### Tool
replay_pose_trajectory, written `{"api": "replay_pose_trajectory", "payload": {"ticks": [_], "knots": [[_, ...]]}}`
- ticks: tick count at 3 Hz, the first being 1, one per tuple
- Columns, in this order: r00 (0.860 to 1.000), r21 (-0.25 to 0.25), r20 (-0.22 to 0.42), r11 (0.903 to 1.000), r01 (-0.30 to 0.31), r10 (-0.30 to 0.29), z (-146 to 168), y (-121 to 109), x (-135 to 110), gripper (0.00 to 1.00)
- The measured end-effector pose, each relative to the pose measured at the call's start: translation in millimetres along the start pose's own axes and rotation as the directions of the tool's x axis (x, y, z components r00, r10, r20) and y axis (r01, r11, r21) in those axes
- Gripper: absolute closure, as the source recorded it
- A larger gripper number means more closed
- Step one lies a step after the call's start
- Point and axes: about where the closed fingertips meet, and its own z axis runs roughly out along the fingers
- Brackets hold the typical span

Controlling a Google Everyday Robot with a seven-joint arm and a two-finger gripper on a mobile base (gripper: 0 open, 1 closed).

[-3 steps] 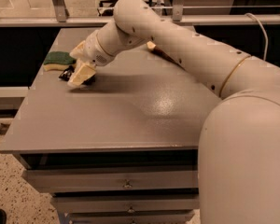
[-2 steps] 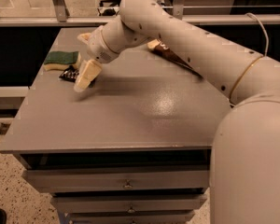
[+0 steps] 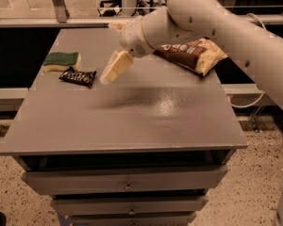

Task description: Move rxbar chocolate near sponge

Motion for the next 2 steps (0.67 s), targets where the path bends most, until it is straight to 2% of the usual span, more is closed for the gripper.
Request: {"api": "replay_pose_trajectory", "payload": {"ticks": [1, 2], "knots": [[0.999, 0.110, 0.016, 0.9928, -0.046, 0.045, -82.4, -3.0, 19.0, 0.00], [0.999, 0.113, 0.014, 0.9925, -0.048, 0.047, -84.0, -3.1, 20.7, 0.00]]}}
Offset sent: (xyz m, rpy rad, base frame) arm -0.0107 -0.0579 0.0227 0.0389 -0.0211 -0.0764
